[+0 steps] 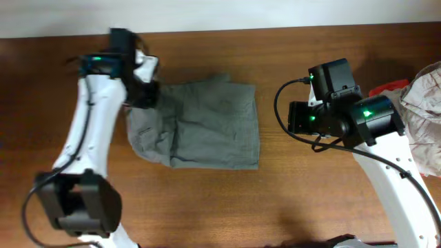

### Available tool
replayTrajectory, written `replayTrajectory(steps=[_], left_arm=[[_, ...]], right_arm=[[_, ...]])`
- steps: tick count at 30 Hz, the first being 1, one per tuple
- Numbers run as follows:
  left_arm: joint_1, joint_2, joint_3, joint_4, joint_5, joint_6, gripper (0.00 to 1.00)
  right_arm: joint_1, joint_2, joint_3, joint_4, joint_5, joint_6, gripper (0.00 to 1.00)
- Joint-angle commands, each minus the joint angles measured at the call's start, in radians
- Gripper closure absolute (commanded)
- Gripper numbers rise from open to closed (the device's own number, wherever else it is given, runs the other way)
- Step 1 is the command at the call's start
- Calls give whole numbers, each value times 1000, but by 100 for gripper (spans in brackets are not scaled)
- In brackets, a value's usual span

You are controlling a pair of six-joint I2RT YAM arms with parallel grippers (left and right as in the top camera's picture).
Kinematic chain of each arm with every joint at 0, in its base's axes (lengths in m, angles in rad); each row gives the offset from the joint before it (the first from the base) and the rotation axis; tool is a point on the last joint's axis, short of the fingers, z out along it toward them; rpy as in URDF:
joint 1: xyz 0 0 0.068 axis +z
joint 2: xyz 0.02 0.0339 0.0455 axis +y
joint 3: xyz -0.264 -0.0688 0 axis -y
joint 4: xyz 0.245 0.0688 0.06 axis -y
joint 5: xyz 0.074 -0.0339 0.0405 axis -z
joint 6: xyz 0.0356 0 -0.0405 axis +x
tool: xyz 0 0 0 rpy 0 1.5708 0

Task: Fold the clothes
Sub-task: 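Fold the left end rightward over the pants with the left gripper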

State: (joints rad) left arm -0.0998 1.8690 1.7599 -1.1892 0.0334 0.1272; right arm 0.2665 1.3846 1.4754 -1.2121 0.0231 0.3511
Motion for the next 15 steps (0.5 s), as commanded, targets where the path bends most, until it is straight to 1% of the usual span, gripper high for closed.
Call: replayTrajectory(steps=[1, 6, 11, 13, 15], left_arm=[[-76, 97, 9, -5, -109, -25, 100], [-183, 195, 9, -43, -109, -25, 100], [-256, 244, 8, -71, -109, -33, 99], [-279, 264, 8, -79, -108, -33, 98], [-299, 284, 8, -88, -108, -33, 94]], right_arm=[[2, -2, 4, -8, 19, -3, 37], [2, -2, 4, -15, 19, -3, 37], [2, -2, 4, -16, 19, -3, 37], [2, -2, 4, -15, 19, -3, 37], [2, -2, 4, -15, 19, -3, 37]])
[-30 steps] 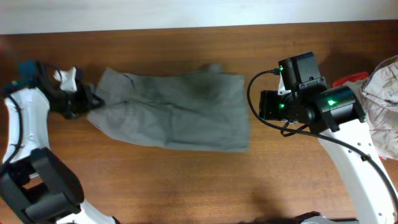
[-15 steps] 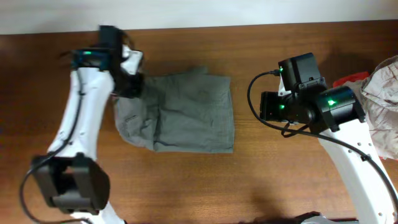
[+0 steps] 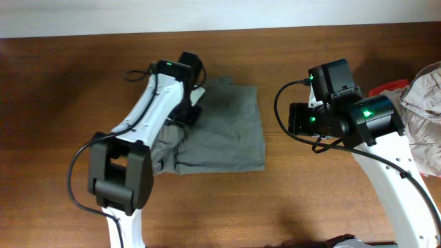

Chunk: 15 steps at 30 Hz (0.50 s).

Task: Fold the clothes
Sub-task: 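Fold the left end rightward over the pants with the left gripper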

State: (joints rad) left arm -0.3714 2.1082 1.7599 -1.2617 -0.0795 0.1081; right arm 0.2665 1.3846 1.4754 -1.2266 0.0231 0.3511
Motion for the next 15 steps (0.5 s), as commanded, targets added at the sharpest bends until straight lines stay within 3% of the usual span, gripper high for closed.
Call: replayTrajectory(steps=[1, 4, 7, 15], left_arm=[[-38, 55, 8, -22, 5, -14, 93], [-64, 76, 8, -31, 3, -14, 75], [-80, 80, 8, -31, 3, -14, 64], [-89, 79, 127, -167, 4, -63, 50]], right_arm=[[2, -2, 4, -1, 19, -3, 37], [2, -2, 4, 0, 19, -3, 37], [2, -2, 4, 0, 19, -3, 37], [2, -2, 4, 0, 19, -3, 37]])
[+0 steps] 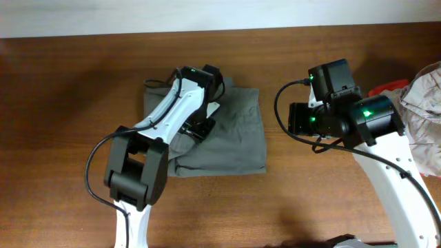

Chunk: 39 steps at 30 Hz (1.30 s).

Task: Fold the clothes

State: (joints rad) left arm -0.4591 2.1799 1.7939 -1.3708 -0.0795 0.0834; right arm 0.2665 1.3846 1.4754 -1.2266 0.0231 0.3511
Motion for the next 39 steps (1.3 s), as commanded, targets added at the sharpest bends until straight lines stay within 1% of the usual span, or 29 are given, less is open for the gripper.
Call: replayTrajectory(steps=[1, 4, 7, 9, 10, 11, 12, 13, 14, 15, 17, 19, 22, 23, 25, 27, 30, 34, 36, 39], left_arm=[[-1, 8, 125, -85, 4, -44, 50], [-1, 8, 249, -154, 15, -48, 49], [-1, 8, 368, -161, 23, -50, 42], [-1, 8, 407, -156, 32, -49, 41], [-1, 8, 409, -151, 19, -50, 42], [5, 8, 409, -150, -11, -70, 47], [26, 9, 407, -154, -95, -148, 61], [44, 9, 406, -156, -133, -187, 73], [69, 9, 406, -157, -154, -220, 91], [98, 9, 406, -156, -144, -239, 100], [147, 9, 400, -161, -80, -247, 100], [206, 9, 382, -203, 18, -240, 100], [236, 9, 323, -239, 186, -130, 99], [234, 9, 289, -233, 209, -113, 100], [219, 9, 214, -204, 216, -108, 100], [203, 9, 111, -143, 255, -108, 99], [175, 9, -35, -32, 347, -90, 99], [129, 9, -195, 136, 362, -91, 100], [124, 9, -240, 170, 362, -94, 100], [124, 8, -246, 178, 361, -94, 100]], right_arm=[[2, -2, 4, 0, 19, -3, 37], [2, -2, 4, 2, 21, -3, 37], [2, -2, 4, 7, 27, -3, 37], [2, -2, 4, 11, 27, -3, 37], [2, -2, 4, 11, 27, -3, 37], [2, -2, 4, 11, 27, -3, 37], [2, -2, 4, 10, 27, -3, 37], [2, -2, 4, 9, 27, -3, 37], [2, -2, 4, 8, 27, -3, 37], [2, -2, 4, 6, 27, -3, 37], [2, -2, 4, 2, 27, -3, 36], [2, -2, 4, -2, 27, -3, 36], [2, -2, 4, 0, 27, -3, 37], [2, -2, 4, 1, 27, -3, 37], [2, -2, 4, 3, 27, -3, 37], [2, -2, 4, 3, 27, -3, 37], [2, -2, 4, 2, 28, -3, 37], [2, -2, 4, 4, 42, -3, 37], [2, -2, 4, 4, 42, -3, 37], [2, -2, 4, 4, 42, -3, 37]])
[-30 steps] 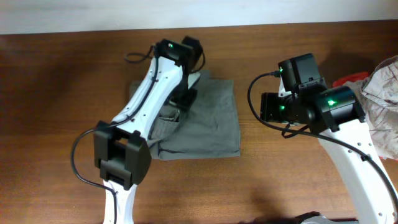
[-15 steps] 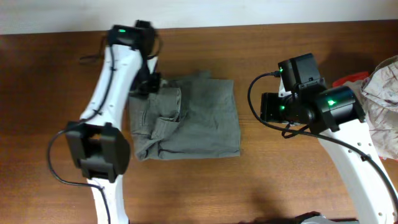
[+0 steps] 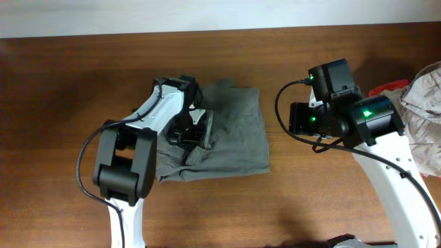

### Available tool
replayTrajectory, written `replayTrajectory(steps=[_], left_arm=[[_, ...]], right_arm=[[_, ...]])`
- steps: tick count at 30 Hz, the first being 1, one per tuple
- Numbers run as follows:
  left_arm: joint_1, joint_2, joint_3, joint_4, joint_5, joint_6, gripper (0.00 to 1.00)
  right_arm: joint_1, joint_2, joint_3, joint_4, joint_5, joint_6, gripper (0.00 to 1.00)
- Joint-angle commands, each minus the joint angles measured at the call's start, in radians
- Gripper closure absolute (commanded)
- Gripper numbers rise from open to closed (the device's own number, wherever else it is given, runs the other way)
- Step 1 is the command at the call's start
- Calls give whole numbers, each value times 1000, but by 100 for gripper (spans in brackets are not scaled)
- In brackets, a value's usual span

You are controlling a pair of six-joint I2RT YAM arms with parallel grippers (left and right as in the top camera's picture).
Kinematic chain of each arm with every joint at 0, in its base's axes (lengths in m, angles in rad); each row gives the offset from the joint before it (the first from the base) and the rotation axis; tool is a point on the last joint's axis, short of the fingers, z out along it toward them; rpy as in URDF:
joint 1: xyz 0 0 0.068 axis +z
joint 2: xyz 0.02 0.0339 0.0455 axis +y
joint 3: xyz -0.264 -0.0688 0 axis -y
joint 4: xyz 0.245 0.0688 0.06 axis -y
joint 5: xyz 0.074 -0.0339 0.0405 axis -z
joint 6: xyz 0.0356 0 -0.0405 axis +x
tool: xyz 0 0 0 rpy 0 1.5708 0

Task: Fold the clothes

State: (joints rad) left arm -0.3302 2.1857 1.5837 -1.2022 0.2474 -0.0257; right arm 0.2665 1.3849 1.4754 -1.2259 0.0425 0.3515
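A grey garment (image 3: 231, 141) lies partly folded in the middle of the brown table (image 3: 62, 103), its left part bunched up and doubled over. My left gripper (image 3: 194, 131) is low over that left part, fingers spread and apparently open, with cloth right under them. My right gripper (image 3: 295, 118) hovers to the right of the garment, apart from it. From above its fingers are too dark to read.
A pile of pale crumpled clothes (image 3: 426, 117) sits at the right edge, with a red piece (image 3: 390, 88) beside it. The table's far edge meets a white strip (image 3: 207, 14) along the top.
My left gripper has drawn back slightly to the left and now looks spread open on the cloth. The garment's lower left edge has shifted a little. The right arm is unchanged.
My left gripper was at the garment's upper left corner, by the spread-out left part. It then stood over the garment's middle, the left part drawn in with it, and stayed there a moment. Now it rests open on the doubled cloth.
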Motion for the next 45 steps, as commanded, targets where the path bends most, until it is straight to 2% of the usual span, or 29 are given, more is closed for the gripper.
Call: replayTrajectory(steps=[1, 6, 13, 15, 17, 19, 21, 23, 26, 30, 36, 39, 45], left_arm=[[-5, -1, -26, 3, 34, 15, 99], [-5, -42, 110, -94, 13, 16, 97], [0, -103, 249, -109, -117, 15, 72], [4, -102, 248, -92, -147, 7, 70], [8, -97, 248, -94, -123, -28, 71], [8, -97, 248, -135, -58, -29, 83], [1, -97, 248, -177, -48, -29, 84], [-19, -97, 246, -251, -63, -21, 92], [-48, -97, 204, -257, -72, -15, 99], [-80, -97, 76, -188, -56, -15, 99], [-98, -97, -160, 53, -69, -35, 99], [-85, -100, -132, 46, -79, -38, 99], [-58, -140, 100, -138, -115, -36, 91]], right_arm=[[2, -2, 4, 3, 22, -3, 36], [2, -2, 4, 3, -8, -4, 38], [2, -2, 4, 12, -72, -22, 41], [2, 4, 4, 23, -127, -22, 41], [2, 15, 4, 29, -162, -22, 41], [2, 30, 4, 30, -163, -23, 41], [2, 44, 4, 29, -163, -23, 40], [2, 63, 4, 29, -163, -23, 40], [2, 77, 4, 29, -161, -23, 40], [2, 77, 4, 29, -153, -23, 40], [2, 77, 4, 25, -136, -23, 40], [2, 77, 4, 25, -136, -22, 40], [2, 77, 4, 25, -145, -21, 40]])
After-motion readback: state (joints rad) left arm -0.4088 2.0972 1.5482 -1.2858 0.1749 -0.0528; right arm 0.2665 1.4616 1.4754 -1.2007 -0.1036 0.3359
